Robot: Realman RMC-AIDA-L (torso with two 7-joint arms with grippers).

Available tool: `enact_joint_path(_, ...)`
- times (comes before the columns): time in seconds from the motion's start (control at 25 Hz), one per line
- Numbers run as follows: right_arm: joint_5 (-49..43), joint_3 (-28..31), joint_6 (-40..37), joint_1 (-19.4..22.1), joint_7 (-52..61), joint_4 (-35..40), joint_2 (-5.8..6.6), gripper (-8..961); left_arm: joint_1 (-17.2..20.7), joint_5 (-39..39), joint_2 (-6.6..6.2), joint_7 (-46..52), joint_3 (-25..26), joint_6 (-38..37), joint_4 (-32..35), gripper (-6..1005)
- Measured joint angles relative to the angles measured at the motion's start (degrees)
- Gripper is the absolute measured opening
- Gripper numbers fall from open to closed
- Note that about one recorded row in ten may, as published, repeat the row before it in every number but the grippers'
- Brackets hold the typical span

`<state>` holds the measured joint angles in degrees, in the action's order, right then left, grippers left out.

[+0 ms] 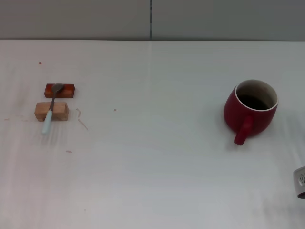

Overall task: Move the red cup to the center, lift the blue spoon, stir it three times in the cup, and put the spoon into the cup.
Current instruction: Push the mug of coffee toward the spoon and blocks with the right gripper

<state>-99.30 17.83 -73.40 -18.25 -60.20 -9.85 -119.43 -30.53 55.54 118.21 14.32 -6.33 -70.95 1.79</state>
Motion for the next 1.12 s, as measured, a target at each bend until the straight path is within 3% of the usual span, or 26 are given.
enact_joint_path(0.52,-0.10,-3.59,5.38,-2.10,-0.96,-2.45,-0.18,90,-0.20,0.00,0.00,0.00,0.00,0.23,0.23,825)
enact_joint_path(1.12,-0.10,-4.75,6.45,-2.07,-0.98,-3.94,-0.18,89,-0.17,0.00,0.00,0.00,0.00,0.29,0.18,823)
